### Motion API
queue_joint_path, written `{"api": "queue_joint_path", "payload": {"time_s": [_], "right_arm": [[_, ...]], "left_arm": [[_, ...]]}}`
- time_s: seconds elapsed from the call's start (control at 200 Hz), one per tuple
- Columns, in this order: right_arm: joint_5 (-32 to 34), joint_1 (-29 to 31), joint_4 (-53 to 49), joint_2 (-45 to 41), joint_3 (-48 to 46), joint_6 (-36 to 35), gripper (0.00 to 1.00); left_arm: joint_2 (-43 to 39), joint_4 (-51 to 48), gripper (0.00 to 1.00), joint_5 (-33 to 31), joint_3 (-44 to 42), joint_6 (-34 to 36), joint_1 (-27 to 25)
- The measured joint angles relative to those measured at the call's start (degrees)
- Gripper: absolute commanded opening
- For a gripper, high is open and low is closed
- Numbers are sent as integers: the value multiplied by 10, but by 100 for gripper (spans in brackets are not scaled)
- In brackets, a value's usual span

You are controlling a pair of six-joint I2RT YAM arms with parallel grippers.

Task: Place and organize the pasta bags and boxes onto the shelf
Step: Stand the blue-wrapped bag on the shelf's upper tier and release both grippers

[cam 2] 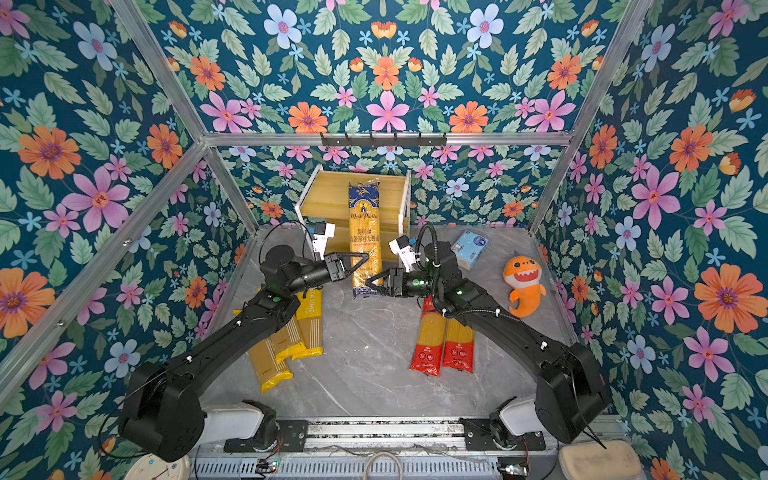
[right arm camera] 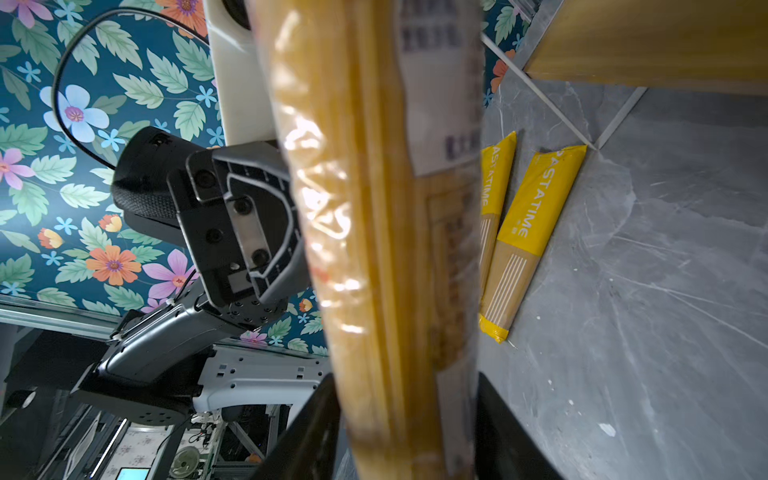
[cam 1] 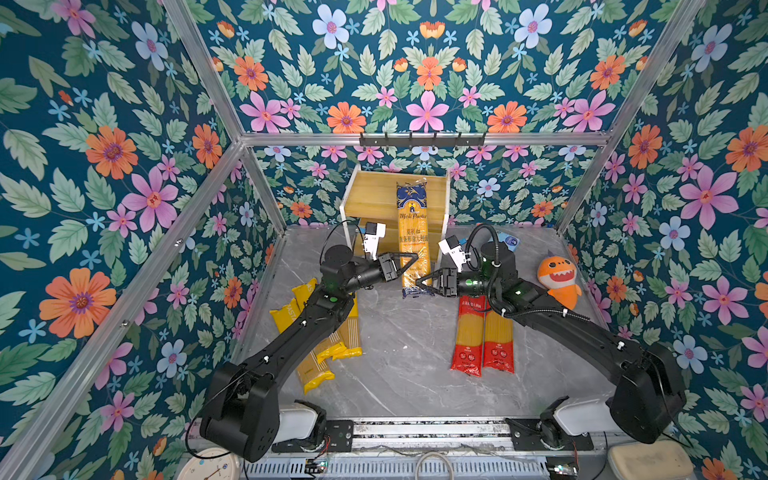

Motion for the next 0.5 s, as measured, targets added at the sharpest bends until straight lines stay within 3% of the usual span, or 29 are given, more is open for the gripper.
{"api": "queue_joint_path", "payload": {"time_s": [0.1,0.185,0.37,0.505], "right_arm": [[3,3,26,6,1,16,22],[8,3,42,11,7,30,15],[24,6,49,39,51,56,9],[54,6,35,76,114,87,7]], "left_arm": [[7,0,23,5,9,-7,7],[13,0,33,1,17,-17,17],[10,19,59,-7,17,-54,48],[-19,42,71,-14,-6,-81,92]]}}
